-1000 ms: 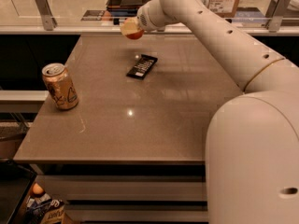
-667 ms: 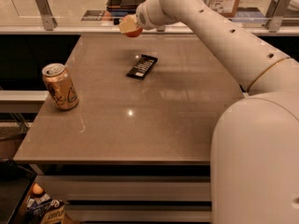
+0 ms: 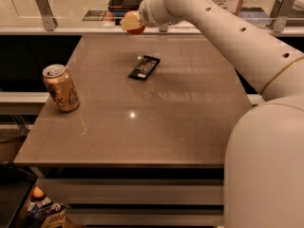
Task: Pick apple
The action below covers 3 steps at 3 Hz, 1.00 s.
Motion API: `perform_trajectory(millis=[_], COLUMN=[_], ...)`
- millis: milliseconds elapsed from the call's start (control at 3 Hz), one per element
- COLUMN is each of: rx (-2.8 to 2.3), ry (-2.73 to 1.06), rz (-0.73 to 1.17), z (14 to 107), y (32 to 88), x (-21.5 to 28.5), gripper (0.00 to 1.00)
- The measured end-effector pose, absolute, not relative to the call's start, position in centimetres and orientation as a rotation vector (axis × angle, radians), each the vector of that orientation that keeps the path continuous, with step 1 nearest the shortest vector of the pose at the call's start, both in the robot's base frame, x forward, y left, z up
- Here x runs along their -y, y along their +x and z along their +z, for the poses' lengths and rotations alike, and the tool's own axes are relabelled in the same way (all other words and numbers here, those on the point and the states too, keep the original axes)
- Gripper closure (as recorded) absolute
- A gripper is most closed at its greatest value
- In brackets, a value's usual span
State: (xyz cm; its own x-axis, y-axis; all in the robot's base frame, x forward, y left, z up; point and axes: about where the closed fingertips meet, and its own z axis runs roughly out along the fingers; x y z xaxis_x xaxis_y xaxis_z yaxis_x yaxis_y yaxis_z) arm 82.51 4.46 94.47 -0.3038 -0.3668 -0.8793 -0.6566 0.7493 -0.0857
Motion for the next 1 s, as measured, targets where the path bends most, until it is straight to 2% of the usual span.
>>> perform_trajectory(millis=[1000], rx=[-1.856], ry=[-0.728], rz=[0.364], z=[97.8], y=[83.1], x=[-2.4], gripper=[1.00])
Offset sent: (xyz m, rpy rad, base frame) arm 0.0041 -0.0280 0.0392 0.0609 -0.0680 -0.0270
